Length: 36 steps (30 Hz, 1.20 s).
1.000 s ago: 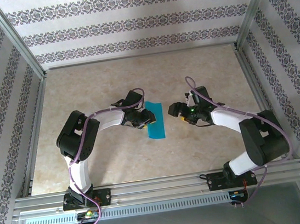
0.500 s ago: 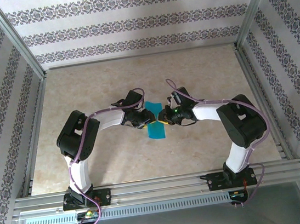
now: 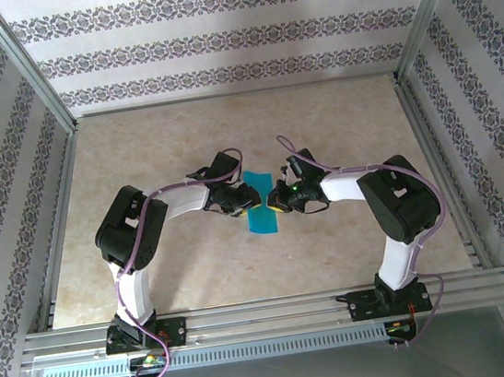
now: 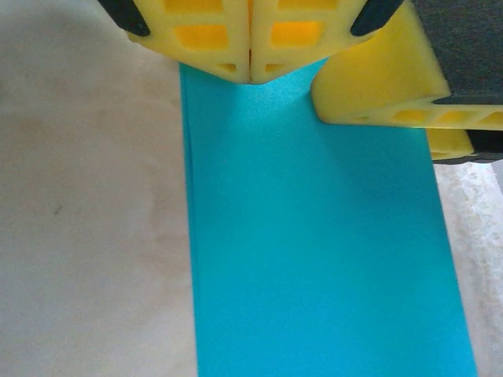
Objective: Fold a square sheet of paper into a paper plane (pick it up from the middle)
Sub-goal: Hold the square sheet of paper at the center of the table.
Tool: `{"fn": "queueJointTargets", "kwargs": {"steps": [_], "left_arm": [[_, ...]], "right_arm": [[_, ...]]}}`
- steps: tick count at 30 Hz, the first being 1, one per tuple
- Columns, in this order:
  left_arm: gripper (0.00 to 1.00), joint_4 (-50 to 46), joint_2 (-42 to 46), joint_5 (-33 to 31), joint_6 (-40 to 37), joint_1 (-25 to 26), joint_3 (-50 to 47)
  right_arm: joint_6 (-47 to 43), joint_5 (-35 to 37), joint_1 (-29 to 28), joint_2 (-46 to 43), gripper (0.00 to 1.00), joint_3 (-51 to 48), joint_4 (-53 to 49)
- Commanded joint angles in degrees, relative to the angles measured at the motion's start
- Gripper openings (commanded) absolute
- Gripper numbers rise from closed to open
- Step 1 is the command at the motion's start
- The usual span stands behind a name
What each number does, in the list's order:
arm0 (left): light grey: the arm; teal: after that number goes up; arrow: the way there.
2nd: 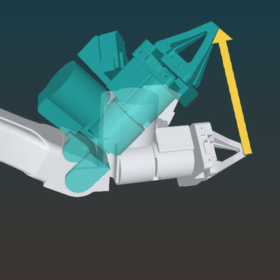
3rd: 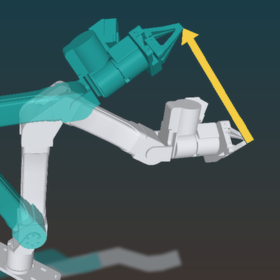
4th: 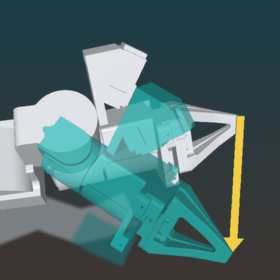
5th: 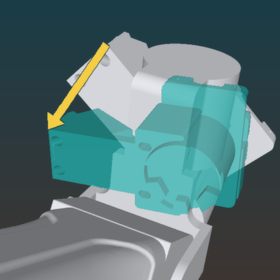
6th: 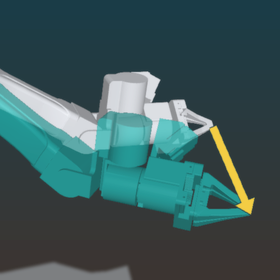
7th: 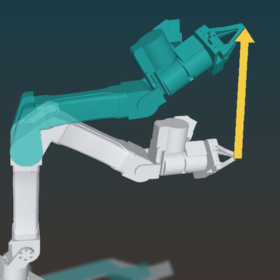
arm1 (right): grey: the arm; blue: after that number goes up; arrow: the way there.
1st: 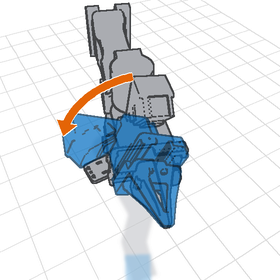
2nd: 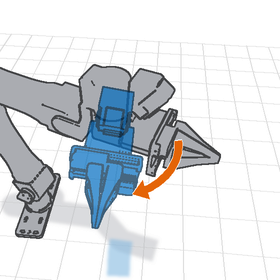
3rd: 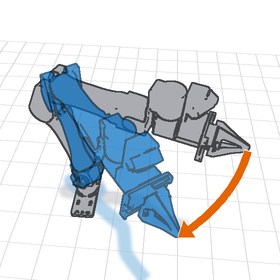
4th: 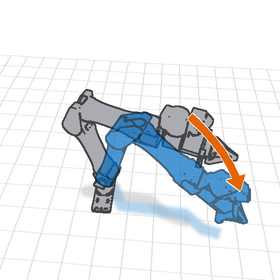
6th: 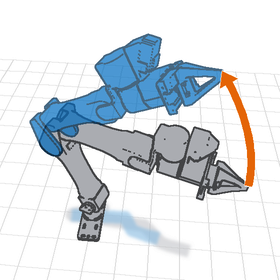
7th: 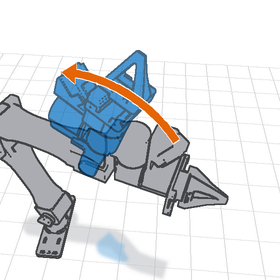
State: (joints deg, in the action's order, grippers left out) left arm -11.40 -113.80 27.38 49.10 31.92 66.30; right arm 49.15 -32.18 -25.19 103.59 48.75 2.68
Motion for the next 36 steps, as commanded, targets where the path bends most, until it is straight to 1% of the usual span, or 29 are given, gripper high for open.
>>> {"fn": "queueJointTargets", "kwargs": {"steps": [1,8,13,16,20,22,24,25,27,29,32,34,36], "left_arm": [[0.34,-8.20,-11.24,-10.41,-0.92,0.76,-5.21],[0.34,-8.11,-10.91,-10.09,-0.76,0.87,-4.82],[0.36,-10.41,-7.65,-9.53,-2.36,0.86,-1.72],[0.42,-14.47,-3.09,-11.26,-4.43,0.56,2.40],[0.53,-20.66,3.99,-16.84,-6.70,-0.90,6.91],[0.55,-22.50,6.79,-18.90,-7.47,-1.64,7.98],[0.56,-23.05,9.08,-19.59,-7.95,-1.98,8.65],[0.56,-22.49,10.14,-19.17,-8.13,-2.02,8.78],[0.55,-19.05,11.75,-15.45,-7.40,-1.95,7.90],[0.51,-12.16,12.63,-9.33,-4.86,-1.78,5.62],[0.45,-2.45,11.60,-2.08,-0.50,-1.20,2.88],[0.41,0.74,9.85,0.04,1.19,-0.75,2.41],[0.38,1.20,7.73,0.92,1.78,-0.30,2.68]], "right_arm": [[-1.59,1.52,-0.21,1.50,0.08,0.73,-1.91],[-3.45,3.59,-0.21,3.62,0.07,0.29,-5.72],[-4.98,6.04,-0.21,5.24,0.07,0.12,-8.98],[-5.29,6.94,-0.21,6.28,0.07,0.03,-9.87],[-5.94,7.82,-0.21,7.31,0.07,0.20,-10.70],[-6.21,8.14,-0.21,7.59,0.07,0.46,-11.23],[-6.51,8.53,-0.21,7.63,0.07,0.73,-11.78],[-6.67,8.77,-0.21,7.59,0.07,0.91,-12.20],[-6.96,9.05,-0.21,7.51,0.07,1.15,-12.74],[-7.18,9.40,-0.21,7.33,0.07,1.26,-13.26],[-7.24,9.57,-0.21,7.15,0.07,1.35,-13.79],[-7.31,9.60,-0.21,7.06,0.07,1.43,-14.04],[-7.40,9.53,-0.21,6.98,0.07,1.43,-14.28]]}}
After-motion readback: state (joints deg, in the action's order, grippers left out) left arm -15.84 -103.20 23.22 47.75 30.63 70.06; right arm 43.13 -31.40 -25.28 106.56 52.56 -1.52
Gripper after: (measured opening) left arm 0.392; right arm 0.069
